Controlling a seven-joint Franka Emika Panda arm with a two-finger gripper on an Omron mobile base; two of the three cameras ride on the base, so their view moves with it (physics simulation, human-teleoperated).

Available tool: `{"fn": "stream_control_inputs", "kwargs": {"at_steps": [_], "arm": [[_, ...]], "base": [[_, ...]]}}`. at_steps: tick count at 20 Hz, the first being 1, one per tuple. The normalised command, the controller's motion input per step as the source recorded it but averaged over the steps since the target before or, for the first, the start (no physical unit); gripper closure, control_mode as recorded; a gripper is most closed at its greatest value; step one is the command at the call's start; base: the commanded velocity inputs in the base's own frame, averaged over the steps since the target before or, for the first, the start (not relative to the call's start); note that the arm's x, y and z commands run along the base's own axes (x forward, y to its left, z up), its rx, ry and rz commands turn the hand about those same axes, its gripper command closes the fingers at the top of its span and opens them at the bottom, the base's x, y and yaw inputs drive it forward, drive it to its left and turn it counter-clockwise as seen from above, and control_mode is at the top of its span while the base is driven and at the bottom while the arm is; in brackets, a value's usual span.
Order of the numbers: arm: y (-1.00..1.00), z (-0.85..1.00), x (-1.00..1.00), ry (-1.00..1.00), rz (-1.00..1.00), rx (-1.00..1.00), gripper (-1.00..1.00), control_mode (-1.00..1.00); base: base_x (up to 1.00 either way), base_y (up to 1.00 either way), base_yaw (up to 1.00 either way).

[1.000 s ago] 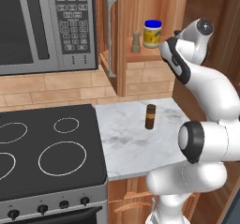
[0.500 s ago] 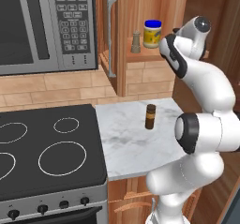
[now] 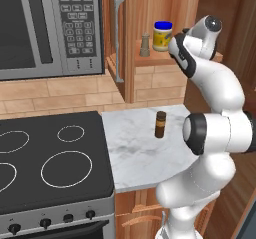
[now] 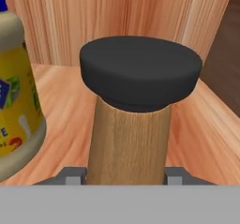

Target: There are various items on the counter. Only move the condiments/shakers into the cabinet.

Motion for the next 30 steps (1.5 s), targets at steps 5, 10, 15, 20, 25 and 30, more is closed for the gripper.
{"fn": "stream_control_inputs", "kwargs": {"at_steps": [5, 10, 15, 20, 25, 30], "arm": [[0.0, 0.0, -0.05, 0.0, 0.0, 0.0, -1.0, -1.0], [0.02, 0.0, -0.59, -0.03, 0.0, 0.0, -1.0, -1.0], [0.08, 0.0, -0.98, -0.13, 0.0, 0.0, -1.0, -1.0], [0.2, -0.08, -1.0, -0.14, 0.0, 0.0, -1.0, -1.0], [0.35, -0.22, -1.0, -0.12, 0.0, 0.0, -1.0, -1.0], [0.49, -0.4, -1.0, -0.13, 0.0, 0.0, -1.0, -1.0]], "base": [[0.0, 0.0, 0.0], [0.0, 0.0, 0.0], [0.0, 0.0, 0.0], [0.0, 0.0, 0.0], [0.0, 0.0, 0.0], [0.0, 0.0, 0.0]]}}
